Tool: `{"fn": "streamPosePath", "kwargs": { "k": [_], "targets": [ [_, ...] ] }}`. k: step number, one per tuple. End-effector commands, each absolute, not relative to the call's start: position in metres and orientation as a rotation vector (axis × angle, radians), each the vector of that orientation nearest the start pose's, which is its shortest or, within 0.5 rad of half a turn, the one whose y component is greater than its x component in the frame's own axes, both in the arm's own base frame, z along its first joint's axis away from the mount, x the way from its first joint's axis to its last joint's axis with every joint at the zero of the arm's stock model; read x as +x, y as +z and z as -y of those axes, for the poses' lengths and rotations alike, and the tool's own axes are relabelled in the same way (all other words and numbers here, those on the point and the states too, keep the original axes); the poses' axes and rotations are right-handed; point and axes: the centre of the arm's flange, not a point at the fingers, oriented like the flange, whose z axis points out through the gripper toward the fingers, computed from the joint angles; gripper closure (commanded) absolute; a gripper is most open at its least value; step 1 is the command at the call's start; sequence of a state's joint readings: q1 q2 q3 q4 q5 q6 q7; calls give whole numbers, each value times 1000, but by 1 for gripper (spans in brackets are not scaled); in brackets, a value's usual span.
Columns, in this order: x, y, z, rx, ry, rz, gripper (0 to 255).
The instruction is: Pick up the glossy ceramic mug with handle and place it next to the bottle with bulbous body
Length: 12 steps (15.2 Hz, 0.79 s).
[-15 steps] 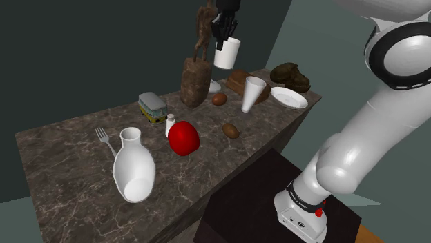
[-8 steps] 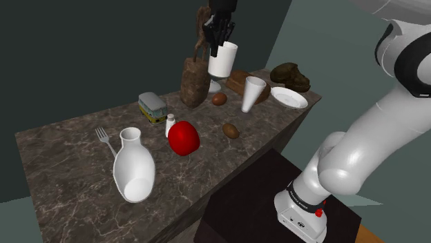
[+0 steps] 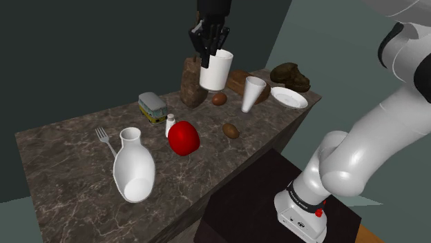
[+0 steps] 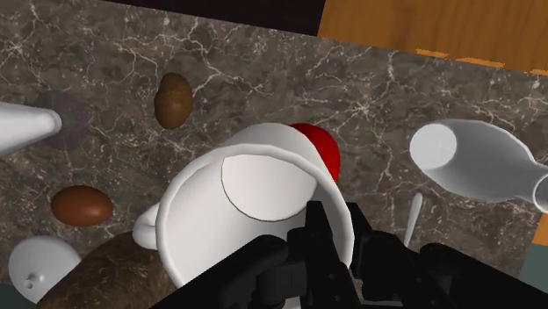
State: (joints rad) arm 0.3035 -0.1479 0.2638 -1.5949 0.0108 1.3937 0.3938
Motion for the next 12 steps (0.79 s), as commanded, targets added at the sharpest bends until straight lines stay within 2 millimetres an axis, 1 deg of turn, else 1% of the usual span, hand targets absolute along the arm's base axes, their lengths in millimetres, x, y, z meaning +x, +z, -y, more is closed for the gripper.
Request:
{"fn": "streamPosePath", "kwargs": {
  "k": [1,12],
  "targets": [
    [390,673,-298,-3181,62,271,255],
    [309,673,-419,-3181,62,271,255]
  ]
}}
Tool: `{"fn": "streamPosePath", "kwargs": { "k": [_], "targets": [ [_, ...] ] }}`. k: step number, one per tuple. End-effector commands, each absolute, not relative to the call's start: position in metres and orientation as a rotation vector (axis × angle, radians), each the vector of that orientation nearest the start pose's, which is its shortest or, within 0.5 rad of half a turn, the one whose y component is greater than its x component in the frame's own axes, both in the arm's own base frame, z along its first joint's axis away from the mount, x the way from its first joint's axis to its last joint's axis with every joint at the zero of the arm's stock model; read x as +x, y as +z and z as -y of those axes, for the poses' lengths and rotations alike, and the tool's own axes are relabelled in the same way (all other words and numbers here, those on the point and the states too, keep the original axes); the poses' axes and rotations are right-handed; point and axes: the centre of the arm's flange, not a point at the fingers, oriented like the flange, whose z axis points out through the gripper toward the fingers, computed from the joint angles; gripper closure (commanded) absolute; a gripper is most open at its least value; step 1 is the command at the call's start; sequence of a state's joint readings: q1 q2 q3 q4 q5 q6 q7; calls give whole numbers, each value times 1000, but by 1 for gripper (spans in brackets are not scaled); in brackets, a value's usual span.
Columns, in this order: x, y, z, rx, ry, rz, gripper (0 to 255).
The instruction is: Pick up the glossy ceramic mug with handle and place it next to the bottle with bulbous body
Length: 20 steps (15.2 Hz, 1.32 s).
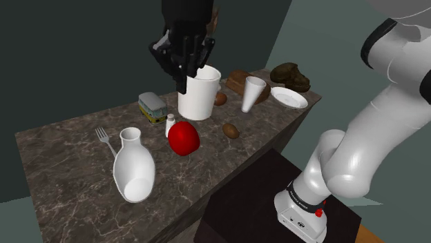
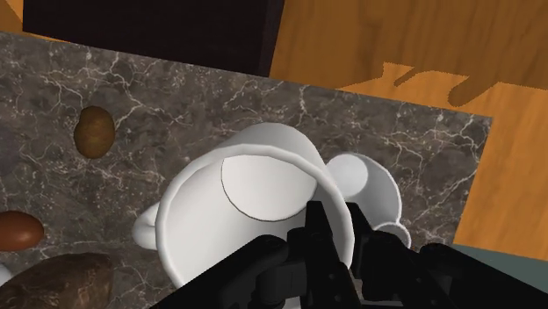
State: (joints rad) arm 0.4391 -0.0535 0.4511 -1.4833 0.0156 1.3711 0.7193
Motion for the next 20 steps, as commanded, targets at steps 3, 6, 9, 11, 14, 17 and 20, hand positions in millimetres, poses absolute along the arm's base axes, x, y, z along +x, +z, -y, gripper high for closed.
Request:
{"fn": "streamPosePath", "kwargs": {
  "k": [3,6,9,11,14,17,20],
  "targets": [
    [287,673,-451,-3181,62,271,255],
    [261,673,-489,-3181,62,271,255],
    [261,657,-489,-3181,62,271,255],
    [261,647,-489,-3181,62,271,255],
    [261,631,-489,-3181,62,271,255],
    [261,615,-489,-3181,62,271,255],
    [261,599,-489,-3181,62,271,255]
  ]
}}
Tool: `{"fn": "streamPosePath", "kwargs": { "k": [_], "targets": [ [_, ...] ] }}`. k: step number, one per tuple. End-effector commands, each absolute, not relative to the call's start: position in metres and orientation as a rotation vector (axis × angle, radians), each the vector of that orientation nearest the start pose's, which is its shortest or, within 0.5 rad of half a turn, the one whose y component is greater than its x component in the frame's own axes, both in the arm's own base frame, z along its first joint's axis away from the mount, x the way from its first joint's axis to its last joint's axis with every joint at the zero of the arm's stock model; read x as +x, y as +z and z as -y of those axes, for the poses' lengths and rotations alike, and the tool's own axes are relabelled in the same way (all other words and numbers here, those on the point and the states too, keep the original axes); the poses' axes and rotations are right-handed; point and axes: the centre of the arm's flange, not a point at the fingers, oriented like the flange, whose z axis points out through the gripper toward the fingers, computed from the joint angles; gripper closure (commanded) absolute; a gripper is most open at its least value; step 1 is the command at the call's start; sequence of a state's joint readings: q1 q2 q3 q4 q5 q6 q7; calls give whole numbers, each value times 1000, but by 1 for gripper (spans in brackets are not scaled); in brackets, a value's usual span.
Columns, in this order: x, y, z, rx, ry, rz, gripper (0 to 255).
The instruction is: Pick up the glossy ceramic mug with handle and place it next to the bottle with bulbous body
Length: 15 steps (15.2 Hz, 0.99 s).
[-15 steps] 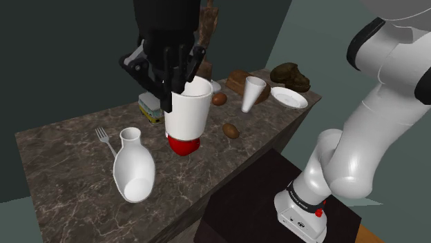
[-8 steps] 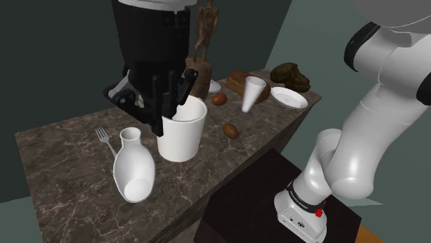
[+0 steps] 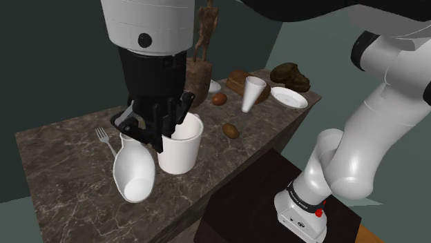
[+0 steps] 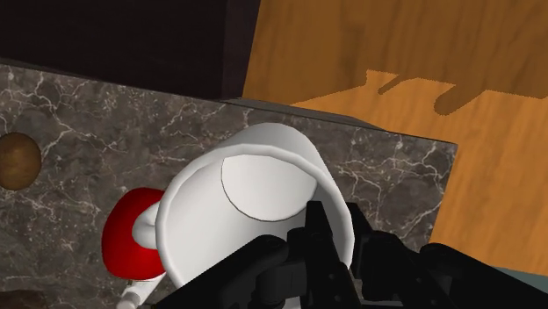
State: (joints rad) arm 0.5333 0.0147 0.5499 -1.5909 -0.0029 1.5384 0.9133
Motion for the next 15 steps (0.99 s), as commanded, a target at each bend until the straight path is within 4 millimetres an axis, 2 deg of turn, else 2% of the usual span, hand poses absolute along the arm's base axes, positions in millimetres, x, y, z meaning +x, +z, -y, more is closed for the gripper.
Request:
{"fn": "streamPosePath", "kwargs": {
  "k": [1,15],
  "targets": [
    [261,594,-489,-3181,62,271,255],
    [261,520,-489,-3181,62,271,255]
  ]
}}
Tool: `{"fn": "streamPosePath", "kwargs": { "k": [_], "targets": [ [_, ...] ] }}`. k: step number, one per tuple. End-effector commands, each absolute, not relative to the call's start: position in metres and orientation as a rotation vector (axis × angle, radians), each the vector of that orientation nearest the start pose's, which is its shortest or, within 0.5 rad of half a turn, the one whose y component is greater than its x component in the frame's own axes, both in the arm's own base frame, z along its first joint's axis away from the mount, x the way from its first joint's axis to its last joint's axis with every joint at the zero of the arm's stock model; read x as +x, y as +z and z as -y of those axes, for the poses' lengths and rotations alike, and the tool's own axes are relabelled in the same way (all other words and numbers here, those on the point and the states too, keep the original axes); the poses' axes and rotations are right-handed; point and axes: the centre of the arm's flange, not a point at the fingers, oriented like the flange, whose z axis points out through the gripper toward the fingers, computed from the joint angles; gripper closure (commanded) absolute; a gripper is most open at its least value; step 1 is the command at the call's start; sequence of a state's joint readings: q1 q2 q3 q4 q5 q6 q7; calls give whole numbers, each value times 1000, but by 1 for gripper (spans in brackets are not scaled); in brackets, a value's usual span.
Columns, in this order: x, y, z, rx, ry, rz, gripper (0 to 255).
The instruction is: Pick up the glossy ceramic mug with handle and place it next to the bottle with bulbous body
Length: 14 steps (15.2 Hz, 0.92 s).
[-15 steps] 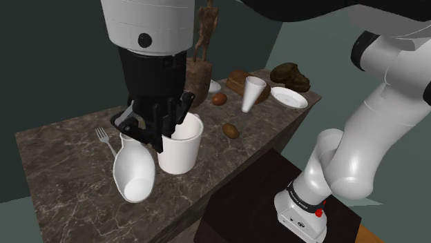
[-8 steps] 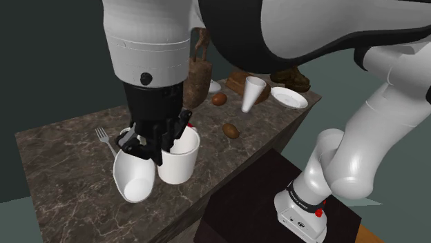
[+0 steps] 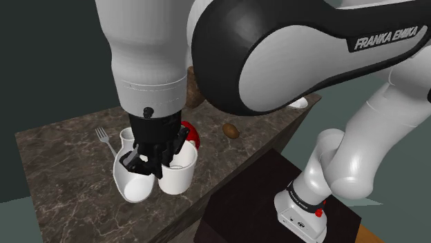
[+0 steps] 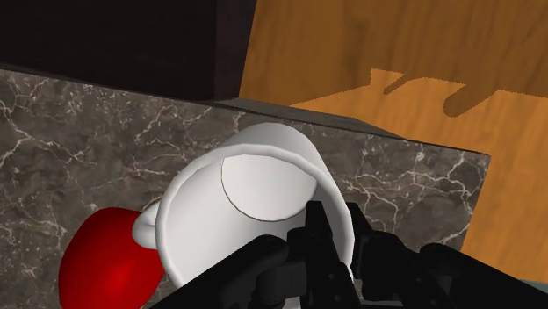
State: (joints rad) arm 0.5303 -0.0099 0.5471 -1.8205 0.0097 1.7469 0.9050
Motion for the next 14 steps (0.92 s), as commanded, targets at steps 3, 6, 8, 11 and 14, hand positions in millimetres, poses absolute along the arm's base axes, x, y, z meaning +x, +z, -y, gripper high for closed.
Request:
{"fn": "streamPosePath", "kwargs": {
  "k": [3,6,8,11,14],
  "targets": [
    [261,504,-489,-3181,62,271,255],
    [261,488,-489,-3181,62,271,255],
    [261,478,-489,-3181,62,271,255],
    [261,462,-489,-3181,62,271,255],
    [261,446,-489,-3181,62,271,255]
  ]
}}
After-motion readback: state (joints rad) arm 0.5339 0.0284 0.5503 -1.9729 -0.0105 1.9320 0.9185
